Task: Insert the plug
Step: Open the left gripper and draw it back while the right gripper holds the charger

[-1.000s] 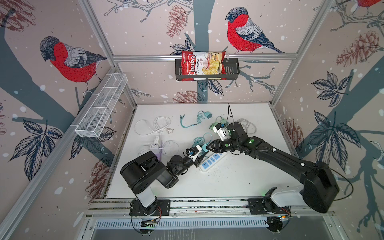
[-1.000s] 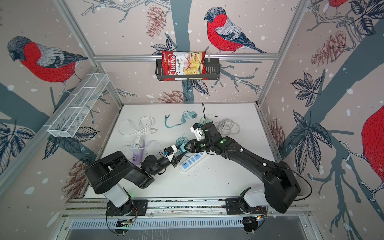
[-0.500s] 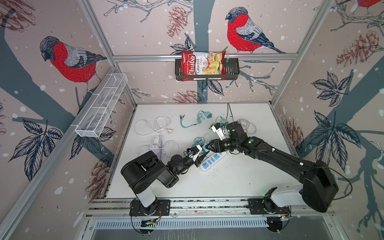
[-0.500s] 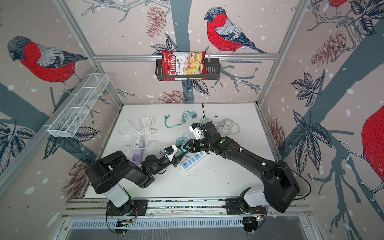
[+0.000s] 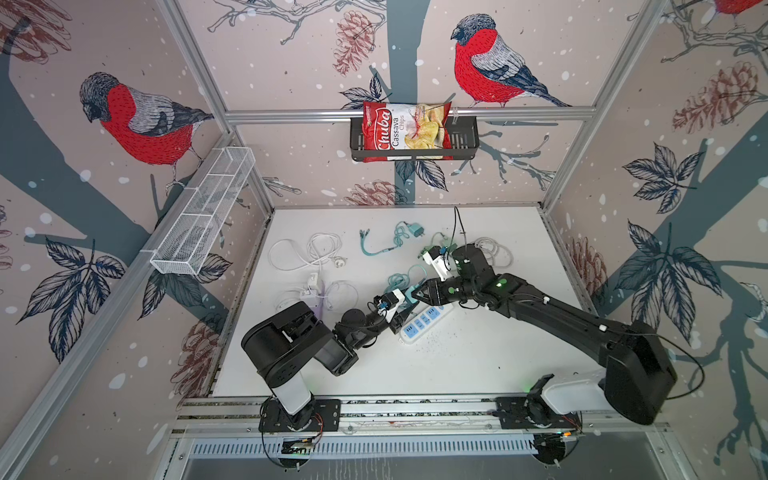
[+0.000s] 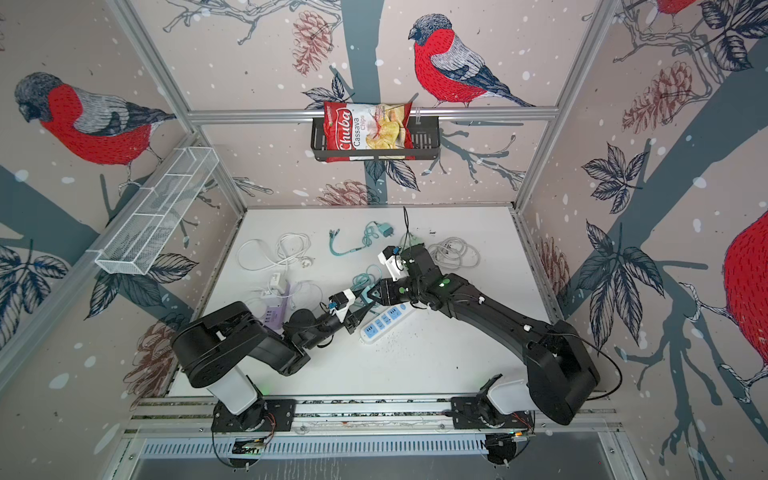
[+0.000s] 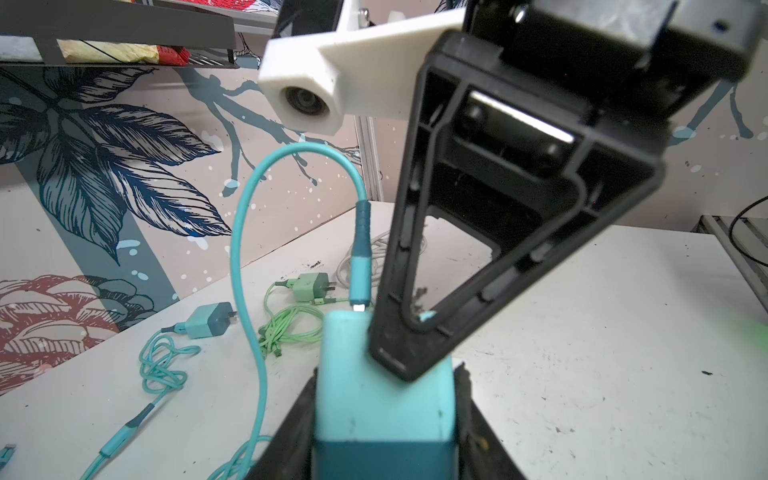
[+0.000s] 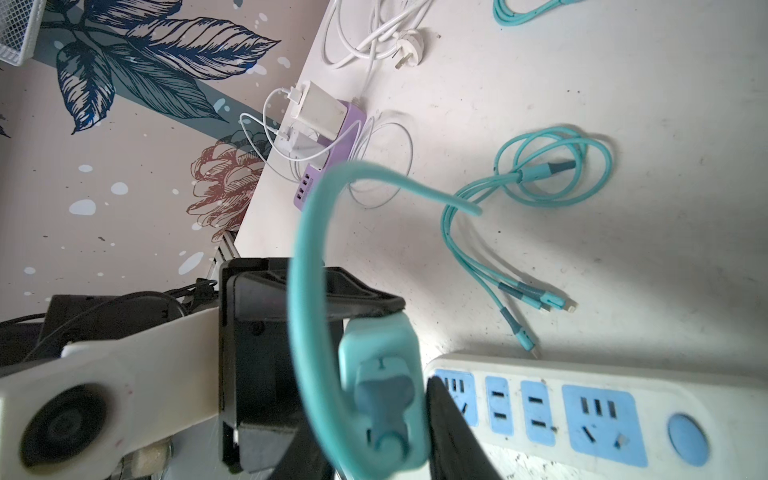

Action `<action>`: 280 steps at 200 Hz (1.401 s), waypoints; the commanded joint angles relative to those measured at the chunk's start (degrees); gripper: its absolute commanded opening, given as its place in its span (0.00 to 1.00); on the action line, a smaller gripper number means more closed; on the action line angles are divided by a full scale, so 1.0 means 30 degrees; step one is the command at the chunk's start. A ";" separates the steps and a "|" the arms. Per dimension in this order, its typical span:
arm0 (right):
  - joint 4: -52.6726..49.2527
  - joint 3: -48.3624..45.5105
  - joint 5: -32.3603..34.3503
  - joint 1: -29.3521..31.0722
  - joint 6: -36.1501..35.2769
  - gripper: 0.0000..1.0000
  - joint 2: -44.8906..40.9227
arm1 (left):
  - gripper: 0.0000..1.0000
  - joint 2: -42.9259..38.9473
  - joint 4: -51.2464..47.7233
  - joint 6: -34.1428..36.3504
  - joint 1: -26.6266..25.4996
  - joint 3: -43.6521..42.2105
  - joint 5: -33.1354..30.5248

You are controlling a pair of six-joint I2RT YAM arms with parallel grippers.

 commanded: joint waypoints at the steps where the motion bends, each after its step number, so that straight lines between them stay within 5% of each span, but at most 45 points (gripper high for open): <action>1: 0.0841 -0.0024 -0.0641 0.0107 -0.0172 0.29 -0.0105 | 0.20 -0.0003 0.0751 -0.0020 -0.0032 0.0198 0.0242; 29: 0.0920 -0.0054 -0.0612 0.0136 -0.0198 0.20 -0.0133 | 0.30 0.0087 0.1115 -0.0122 -0.0032 0.0143 -0.0035; 44: 0.0912 -0.0054 -0.0484 0.0129 -0.0262 0.16 -0.0172 | 0.43 0.0073 0.1216 -0.0188 -0.0021 0.0080 -0.0277; 117: -0.0022 0.0858 0.2708 0.0053 -0.0498 0.14 -0.0096 | 0.78 -0.1177 0.0798 -0.0760 -0.0032 -0.0643 -0.0619; 192: -0.0620 0.2992 0.2182 -0.1847 -0.1354 0.14 0.1433 | 0.80 -0.5669 -0.3598 -0.0979 -0.0032 -0.1613 -0.2879; 236: -0.0775 0.3652 0.2194 -0.3380 -0.1695 0.14 0.2022 | 0.80 -0.9521 -1.1698 -0.3795 -0.0032 0.0521 -0.4666; 280: -0.1981 0.4157 0.3062 -0.3413 -0.2305 0.15 0.2355 | 0.81 -1.2222 -1.5491 -0.6791 -0.0025 0.1567 -0.6607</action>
